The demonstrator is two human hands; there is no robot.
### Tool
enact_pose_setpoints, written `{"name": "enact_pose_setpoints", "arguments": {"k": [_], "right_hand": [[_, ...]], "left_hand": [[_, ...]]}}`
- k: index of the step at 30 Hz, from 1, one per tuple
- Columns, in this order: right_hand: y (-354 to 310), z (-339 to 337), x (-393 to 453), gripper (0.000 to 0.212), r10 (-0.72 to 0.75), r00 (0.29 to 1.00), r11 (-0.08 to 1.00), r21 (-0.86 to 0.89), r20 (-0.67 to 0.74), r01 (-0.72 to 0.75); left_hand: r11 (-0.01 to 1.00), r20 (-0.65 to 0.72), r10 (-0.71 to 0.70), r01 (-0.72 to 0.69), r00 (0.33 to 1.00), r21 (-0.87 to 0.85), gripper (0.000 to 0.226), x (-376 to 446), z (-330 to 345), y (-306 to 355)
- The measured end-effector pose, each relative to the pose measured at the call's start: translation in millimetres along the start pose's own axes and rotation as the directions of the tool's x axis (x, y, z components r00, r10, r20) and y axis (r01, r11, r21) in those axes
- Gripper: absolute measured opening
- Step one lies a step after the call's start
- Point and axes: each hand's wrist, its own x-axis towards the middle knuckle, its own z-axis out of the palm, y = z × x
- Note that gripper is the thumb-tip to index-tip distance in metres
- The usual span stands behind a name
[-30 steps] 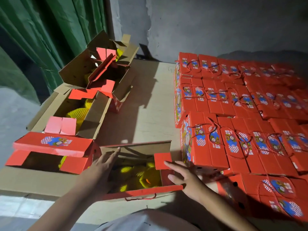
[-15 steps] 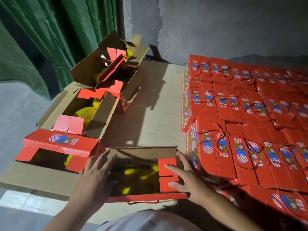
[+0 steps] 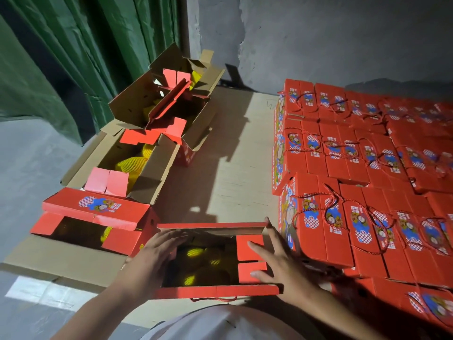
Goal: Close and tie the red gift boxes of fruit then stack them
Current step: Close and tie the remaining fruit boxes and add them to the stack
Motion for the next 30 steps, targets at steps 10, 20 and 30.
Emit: {"name": "enact_pose_setpoints", "arguments": {"k": [10, 20, 30], "right_hand": [[9, 12, -2, 0.07, -0.007, 0.999, 0.99, 0.139, -0.035, 0.012], [14, 17, -2, 0.066, 0.086, 0.996, 0.954, 0.285, 0.037, -0.093], [22, 29, -4, 0.066, 0.093, 0.994, 0.922, 0.383, -0.06, -0.064]], "left_hand": [[0.901, -0.014, -0.074, 0.06, 0.997, -0.429, 0.065, 0, 2, 0], [0.284, 0.222, -0.346, 0.327, 0.912, -0.902, 0.048, 6, 19, -6], [0.996, -0.024, -0.003, 0.005, 1.0, 0.088, 0.072, -20, 28, -41]]}}
